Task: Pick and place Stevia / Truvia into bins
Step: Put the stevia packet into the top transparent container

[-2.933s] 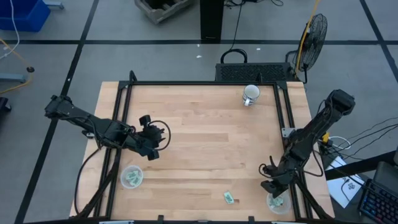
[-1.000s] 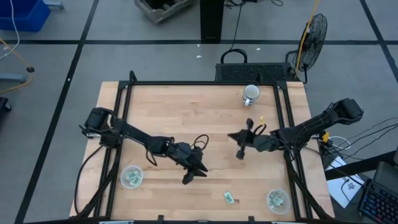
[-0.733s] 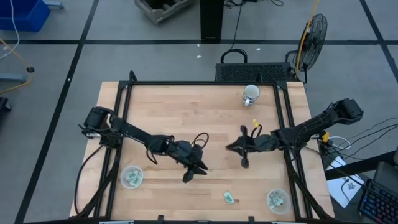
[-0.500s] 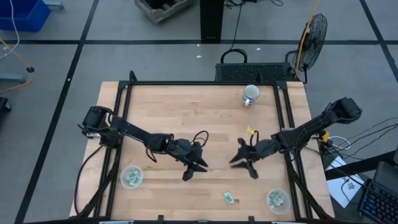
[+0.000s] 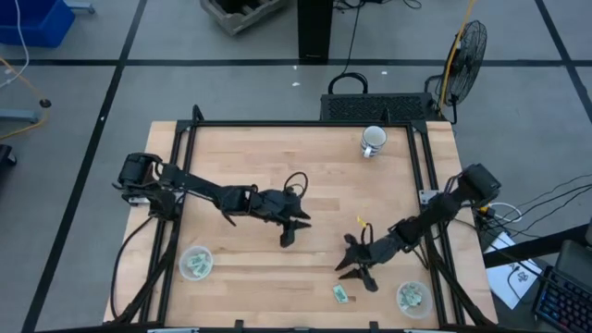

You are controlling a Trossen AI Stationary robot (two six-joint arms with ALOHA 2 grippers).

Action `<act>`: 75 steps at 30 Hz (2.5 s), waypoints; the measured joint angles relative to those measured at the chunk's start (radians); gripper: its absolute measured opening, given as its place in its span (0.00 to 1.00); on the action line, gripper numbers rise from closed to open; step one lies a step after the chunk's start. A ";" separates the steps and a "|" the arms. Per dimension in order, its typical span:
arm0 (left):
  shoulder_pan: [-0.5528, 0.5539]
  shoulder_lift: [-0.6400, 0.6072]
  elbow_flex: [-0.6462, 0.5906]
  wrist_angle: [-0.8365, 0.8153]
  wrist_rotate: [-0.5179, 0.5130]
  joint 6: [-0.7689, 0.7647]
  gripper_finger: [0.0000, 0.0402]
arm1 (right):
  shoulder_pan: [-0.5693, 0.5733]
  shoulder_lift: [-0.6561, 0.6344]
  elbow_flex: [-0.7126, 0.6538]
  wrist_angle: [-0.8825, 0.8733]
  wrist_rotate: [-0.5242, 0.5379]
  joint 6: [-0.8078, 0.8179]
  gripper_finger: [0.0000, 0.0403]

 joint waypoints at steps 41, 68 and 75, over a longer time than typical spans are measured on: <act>0.028 -0.009 -0.002 -0.007 0.008 -0.031 0.30 | 0.112 0.128 0.148 -0.284 0.243 -0.126 0.01; 0.017 -0.031 -0.002 -0.016 0.033 -0.177 0.30 | -0.108 -0.083 0.147 -0.407 0.684 -0.280 0.00; 0.038 -0.031 -0.002 -0.015 -0.024 -0.183 0.30 | -0.172 -0.084 0.147 -0.238 0.715 -0.443 0.00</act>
